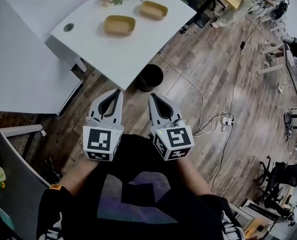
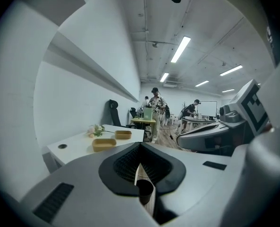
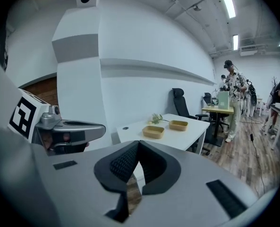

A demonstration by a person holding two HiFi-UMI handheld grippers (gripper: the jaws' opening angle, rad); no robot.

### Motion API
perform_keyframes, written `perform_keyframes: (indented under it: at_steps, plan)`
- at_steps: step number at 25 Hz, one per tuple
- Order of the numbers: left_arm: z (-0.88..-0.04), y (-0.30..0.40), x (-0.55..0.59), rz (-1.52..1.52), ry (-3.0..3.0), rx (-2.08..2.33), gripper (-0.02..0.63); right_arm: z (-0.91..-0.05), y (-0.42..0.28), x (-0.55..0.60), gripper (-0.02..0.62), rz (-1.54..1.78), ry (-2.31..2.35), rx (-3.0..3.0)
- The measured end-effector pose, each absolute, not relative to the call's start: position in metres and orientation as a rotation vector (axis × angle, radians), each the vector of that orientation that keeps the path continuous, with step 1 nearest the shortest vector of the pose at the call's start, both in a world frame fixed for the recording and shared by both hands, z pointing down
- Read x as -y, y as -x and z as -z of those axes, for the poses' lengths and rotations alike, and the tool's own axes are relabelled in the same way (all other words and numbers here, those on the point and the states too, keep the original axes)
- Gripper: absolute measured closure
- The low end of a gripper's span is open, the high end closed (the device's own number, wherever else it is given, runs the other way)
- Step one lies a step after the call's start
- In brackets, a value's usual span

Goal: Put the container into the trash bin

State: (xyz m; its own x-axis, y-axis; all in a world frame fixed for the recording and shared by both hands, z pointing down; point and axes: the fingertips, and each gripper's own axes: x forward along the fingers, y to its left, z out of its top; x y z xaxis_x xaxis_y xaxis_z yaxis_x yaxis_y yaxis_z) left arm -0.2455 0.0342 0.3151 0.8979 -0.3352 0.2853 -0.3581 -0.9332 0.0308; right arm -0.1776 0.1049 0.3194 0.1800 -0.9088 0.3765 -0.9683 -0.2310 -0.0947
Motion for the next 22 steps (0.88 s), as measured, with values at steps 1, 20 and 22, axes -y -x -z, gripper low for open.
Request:
perform_keyframes:
  at_steps: [1, 20, 22]
  plan:
    - [-0.313, 0.248, -0.026, -0.423, -2.981, 0.545, 0.598, -0.318, 0.178, -0.096, 0.580, -0.532, -2.277, 1.833]
    - [-0.351, 0.239, 0.081, -0.524, -2.829, 0.717, 0.598, -0.353, 0.148, 0.027, 0.575, -0.518, -1.974, 1.897]
    - [-0.355, 0.232, 0.096, -0.543, -2.797, 0.769, 0.598, -0.360, 0.136, 0.044, 0.535, -0.516, -1.918, 1.914]
